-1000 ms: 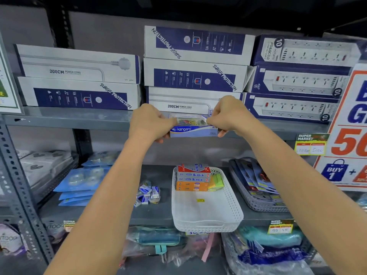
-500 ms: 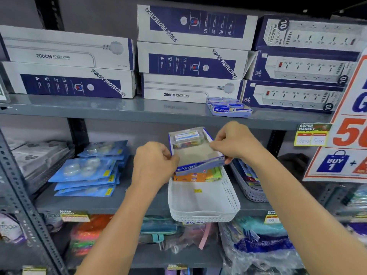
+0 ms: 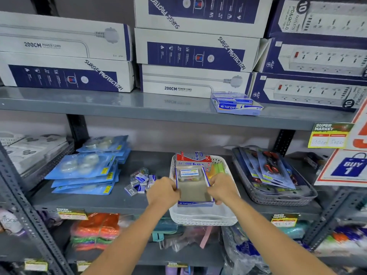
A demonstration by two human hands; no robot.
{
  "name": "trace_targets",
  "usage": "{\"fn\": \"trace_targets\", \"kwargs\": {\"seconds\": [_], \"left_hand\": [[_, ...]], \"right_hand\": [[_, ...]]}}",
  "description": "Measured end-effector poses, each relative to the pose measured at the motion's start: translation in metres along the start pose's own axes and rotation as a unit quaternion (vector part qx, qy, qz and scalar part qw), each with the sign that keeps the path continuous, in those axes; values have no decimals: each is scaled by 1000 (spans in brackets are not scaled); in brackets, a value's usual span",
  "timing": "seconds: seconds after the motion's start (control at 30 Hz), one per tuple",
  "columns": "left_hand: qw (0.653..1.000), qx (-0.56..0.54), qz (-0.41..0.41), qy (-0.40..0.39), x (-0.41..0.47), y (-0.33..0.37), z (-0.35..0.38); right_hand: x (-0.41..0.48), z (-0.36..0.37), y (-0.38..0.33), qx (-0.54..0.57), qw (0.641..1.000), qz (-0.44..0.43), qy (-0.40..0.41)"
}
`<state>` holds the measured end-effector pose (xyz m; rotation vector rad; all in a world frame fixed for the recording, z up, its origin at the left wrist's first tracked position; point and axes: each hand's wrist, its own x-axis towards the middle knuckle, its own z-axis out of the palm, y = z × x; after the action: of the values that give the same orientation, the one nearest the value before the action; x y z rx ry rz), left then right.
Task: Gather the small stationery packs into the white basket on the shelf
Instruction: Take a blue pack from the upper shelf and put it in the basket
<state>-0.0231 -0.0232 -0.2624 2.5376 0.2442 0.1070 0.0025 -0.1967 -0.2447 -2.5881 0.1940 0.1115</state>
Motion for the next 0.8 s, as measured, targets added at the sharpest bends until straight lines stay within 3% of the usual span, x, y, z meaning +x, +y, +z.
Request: {"fn": "trace_targets", "kwargs": {"seconds": [0.23,0.43,0.8], "left_hand": [[997,49,-51,-43,17,-12,24],[981,172,-22,-89,27,-14,35],[945,314,45,-77,38,-12,58]], "right_hand": [[27,32,6,-10,999,29,-11],[38,55,12,-27,997,59,-42],[51,86,30,-70,993,78,-58]]}}
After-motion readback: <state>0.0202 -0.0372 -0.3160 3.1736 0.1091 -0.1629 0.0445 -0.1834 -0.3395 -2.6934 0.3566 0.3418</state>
